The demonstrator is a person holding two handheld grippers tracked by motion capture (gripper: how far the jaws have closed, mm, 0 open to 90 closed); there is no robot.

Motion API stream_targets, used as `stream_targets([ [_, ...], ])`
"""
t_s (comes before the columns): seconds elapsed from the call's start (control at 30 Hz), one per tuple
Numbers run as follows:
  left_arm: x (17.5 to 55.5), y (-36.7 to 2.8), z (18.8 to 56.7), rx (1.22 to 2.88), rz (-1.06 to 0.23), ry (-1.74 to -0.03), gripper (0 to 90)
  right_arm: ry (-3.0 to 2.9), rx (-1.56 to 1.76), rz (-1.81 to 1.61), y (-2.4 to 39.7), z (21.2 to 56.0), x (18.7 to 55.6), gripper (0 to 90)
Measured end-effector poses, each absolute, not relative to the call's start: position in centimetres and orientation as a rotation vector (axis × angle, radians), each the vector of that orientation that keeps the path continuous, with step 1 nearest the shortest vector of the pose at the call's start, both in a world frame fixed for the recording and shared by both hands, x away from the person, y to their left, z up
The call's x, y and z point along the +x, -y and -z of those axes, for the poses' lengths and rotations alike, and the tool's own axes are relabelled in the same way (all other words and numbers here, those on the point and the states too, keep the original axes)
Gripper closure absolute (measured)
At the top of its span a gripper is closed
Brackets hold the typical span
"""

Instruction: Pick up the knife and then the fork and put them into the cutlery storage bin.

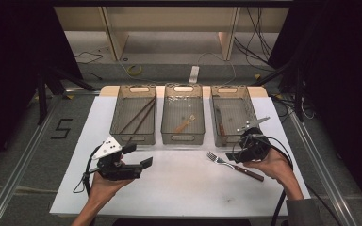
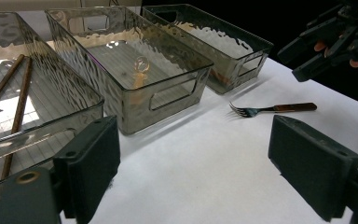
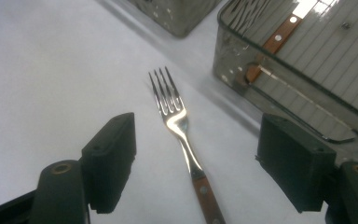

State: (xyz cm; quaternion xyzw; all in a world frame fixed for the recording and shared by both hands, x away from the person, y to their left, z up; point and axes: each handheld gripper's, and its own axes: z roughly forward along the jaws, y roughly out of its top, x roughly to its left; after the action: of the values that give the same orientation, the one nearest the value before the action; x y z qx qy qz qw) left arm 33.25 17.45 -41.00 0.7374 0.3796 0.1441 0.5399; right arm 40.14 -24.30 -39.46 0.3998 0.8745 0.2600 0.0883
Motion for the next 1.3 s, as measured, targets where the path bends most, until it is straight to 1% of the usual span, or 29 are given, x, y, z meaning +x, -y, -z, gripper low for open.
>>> stream_targets([
  [0.5,33.5,-17.5,41.2,1.748,-0.347,-0.912,16.0,-2.668,1.229,-0.629,25.5,41.9,40.1,33.2],
  [0.67,33.5,-17.4,41.2,1.748,-0.348,-0.913,16.0,-2.68,1.232,-0.606,25.8,42.5,40.1,33.8],
  [0.8,33.4,-17.3,41.1,1.752,-0.351,-0.908,16.0,-2.699,1.227,-0.58,25.8,42.8,40.0,36.0],
  [1.3,33.2,-17.4,41.1,1.758,-0.347,-0.888,16.0,-2.742,1.219,-0.465,25.9,44.2,39.9,52.6],
])
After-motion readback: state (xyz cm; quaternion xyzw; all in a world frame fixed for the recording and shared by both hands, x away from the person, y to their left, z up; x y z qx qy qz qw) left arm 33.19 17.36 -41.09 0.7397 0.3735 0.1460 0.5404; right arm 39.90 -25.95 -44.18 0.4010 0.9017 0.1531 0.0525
